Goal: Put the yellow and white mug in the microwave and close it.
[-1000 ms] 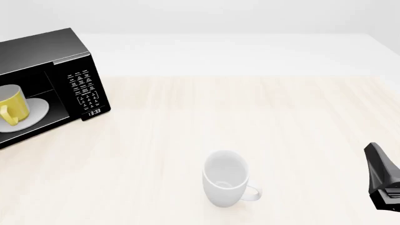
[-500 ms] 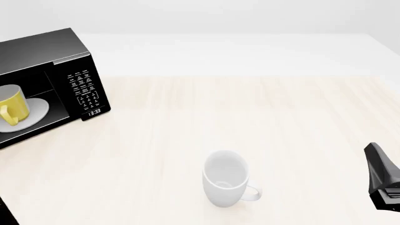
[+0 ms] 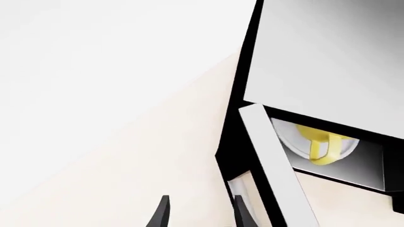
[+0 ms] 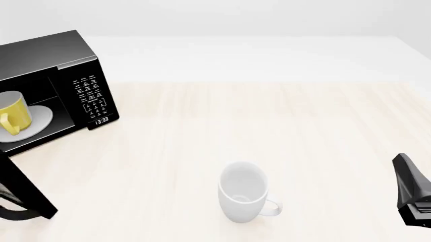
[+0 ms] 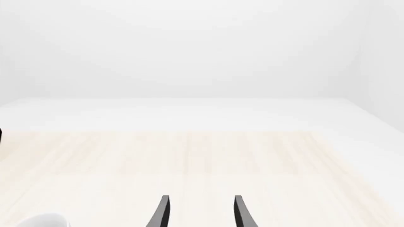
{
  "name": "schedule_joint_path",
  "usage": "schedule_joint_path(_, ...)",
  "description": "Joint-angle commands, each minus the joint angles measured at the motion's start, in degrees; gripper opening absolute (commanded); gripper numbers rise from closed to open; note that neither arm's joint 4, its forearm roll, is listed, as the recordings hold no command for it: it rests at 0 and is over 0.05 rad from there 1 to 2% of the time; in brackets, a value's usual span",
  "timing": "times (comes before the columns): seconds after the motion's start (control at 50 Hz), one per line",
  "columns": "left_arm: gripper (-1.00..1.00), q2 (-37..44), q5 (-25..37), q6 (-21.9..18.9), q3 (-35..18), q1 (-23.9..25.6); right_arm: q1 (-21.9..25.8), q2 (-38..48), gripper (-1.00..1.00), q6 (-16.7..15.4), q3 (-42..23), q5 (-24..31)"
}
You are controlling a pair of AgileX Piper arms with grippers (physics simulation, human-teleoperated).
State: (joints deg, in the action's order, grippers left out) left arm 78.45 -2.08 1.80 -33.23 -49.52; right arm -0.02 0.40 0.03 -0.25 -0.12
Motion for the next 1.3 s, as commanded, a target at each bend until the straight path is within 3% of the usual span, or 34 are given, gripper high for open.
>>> schedule_joint_path(0.02, 1.0, -0.3, 0.24, 0.61, -0.53, 4.08, 0.01, 0.01, 1.0, 0.01, 0.0, 0.0)
schedule_joint_path(0.6, 1.0, 0.24, -0.51, 0.59, -2.32, 9.36, 0.0, 0.0, 1.0, 0.01, 0.0, 0.0)
schedule_joint_path(1.3, 1.0, 7.27, -2.23, 2.1, -10.64, 11.67, 0.0, 0.0, 1.0, 0.0, 0.0, 0.0)
